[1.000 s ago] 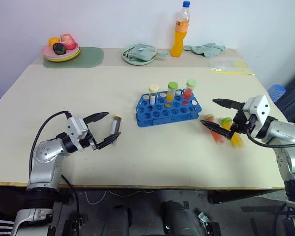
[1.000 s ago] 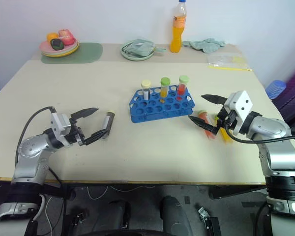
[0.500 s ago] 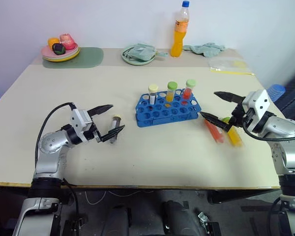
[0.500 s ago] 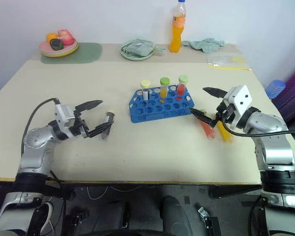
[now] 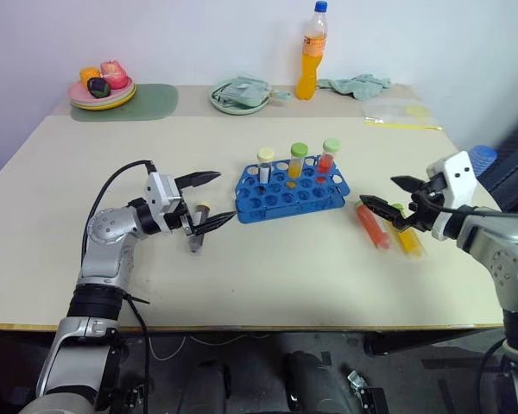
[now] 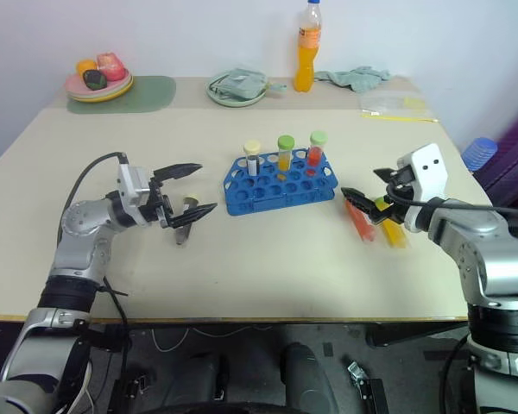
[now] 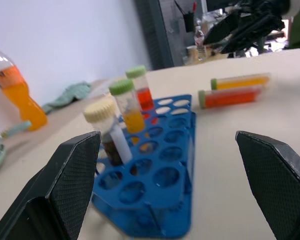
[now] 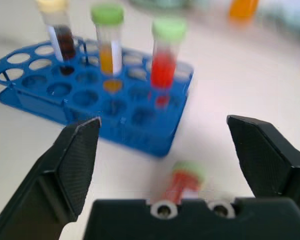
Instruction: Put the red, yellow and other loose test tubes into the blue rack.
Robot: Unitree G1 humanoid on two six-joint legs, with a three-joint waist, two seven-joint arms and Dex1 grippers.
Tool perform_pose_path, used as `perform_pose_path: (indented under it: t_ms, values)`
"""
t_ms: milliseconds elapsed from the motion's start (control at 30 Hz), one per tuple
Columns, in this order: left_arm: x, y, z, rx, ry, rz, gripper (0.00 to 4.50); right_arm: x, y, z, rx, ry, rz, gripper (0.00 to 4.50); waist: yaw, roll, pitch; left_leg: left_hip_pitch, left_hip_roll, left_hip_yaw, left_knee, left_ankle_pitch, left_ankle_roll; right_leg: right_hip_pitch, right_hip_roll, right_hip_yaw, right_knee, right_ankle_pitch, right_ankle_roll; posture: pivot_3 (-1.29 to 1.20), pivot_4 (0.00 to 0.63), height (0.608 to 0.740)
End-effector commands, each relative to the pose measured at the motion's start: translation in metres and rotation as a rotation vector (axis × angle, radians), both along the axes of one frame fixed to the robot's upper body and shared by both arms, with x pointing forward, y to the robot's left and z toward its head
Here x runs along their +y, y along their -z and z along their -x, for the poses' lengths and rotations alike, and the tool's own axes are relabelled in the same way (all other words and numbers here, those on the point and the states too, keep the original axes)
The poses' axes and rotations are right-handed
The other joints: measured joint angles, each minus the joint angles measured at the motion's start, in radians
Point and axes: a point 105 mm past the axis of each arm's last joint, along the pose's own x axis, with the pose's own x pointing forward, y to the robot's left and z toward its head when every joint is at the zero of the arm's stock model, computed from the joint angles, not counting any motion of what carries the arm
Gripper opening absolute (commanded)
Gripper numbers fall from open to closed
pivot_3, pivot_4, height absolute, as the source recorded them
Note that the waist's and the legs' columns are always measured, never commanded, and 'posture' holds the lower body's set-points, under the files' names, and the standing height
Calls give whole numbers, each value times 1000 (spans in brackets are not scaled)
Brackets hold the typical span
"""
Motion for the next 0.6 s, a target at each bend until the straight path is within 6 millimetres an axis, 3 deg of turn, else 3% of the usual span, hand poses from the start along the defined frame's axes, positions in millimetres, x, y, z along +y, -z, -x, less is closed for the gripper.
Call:
perform_pose_path:
  t_ms: [33,100,300,467,600]
  values:
    - [2,-10,8,-22,26,8,4439,-8,-6,-3,171,119,-16,4500,1,0,0,0,0,0,0,0,0,0,0,0,0,-1,-2,0,150,740]
    - [4,-9,12,-6,34,9,4439,-10,-4,-4,298,169,-8,4500,3,0,0,-1,0,0,0,0,0,0,-1,0,0,-1,-2,0,150,740]
    - [0,-5,23,24,69,-4,4439,-12,0,-13,416,238,119,4500,6,0,0,-2,0,1,-1,-2,3,-1,-1,0,-2,-1,-2,0,150,740]
    - [-16,-23,36,8,120,28,4439,0,10,-13,515,187,170,4500,5,0,0,-3,0,1,0,-2,4,-2,-2,0,-2,-1,-2,0,150,740]
    - [-19,-19,40,11,106,25,4439,-8,14,-21,535,210,220,4500,2,0,0,-2,0,1,0,-2,4,-2,-1,0,-2,-1,-2,0,150,740]
